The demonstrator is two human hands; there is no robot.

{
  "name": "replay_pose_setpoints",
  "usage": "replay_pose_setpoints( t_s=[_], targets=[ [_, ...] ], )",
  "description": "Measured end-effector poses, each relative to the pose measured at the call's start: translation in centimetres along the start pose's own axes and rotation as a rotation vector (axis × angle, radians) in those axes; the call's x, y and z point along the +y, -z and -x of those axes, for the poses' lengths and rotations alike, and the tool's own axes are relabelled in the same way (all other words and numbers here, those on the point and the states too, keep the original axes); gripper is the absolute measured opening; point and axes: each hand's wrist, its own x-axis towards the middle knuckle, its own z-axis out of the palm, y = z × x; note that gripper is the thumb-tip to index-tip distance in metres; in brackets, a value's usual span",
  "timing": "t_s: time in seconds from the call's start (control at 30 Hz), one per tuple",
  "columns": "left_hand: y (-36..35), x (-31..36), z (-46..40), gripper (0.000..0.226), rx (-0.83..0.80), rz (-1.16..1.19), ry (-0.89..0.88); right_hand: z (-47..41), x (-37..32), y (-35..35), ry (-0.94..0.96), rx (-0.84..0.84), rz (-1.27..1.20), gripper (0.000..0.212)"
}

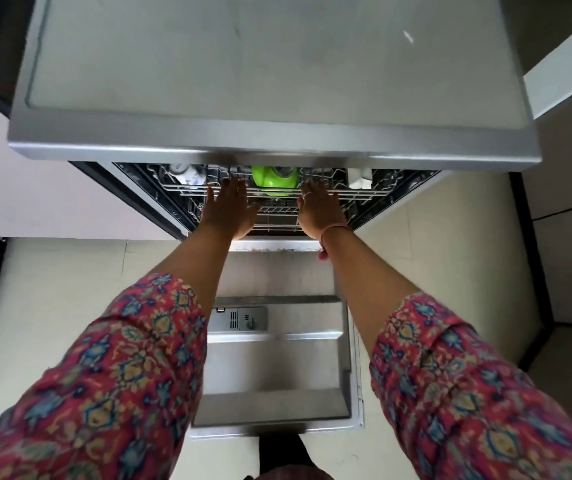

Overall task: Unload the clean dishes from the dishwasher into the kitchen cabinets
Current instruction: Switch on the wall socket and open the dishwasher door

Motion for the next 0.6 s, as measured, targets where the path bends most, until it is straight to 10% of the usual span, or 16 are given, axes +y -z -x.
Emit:
replay_pose_setpoints(
  t_s=[0.6],
  targets=[
    [-5.7, 1.3, 12.0, 0.044, -0.134, -0.040, -0.057, 12.6, 1.7, -4.1, 0.075, -0.062, -0.041, 0.040]
  ],
)
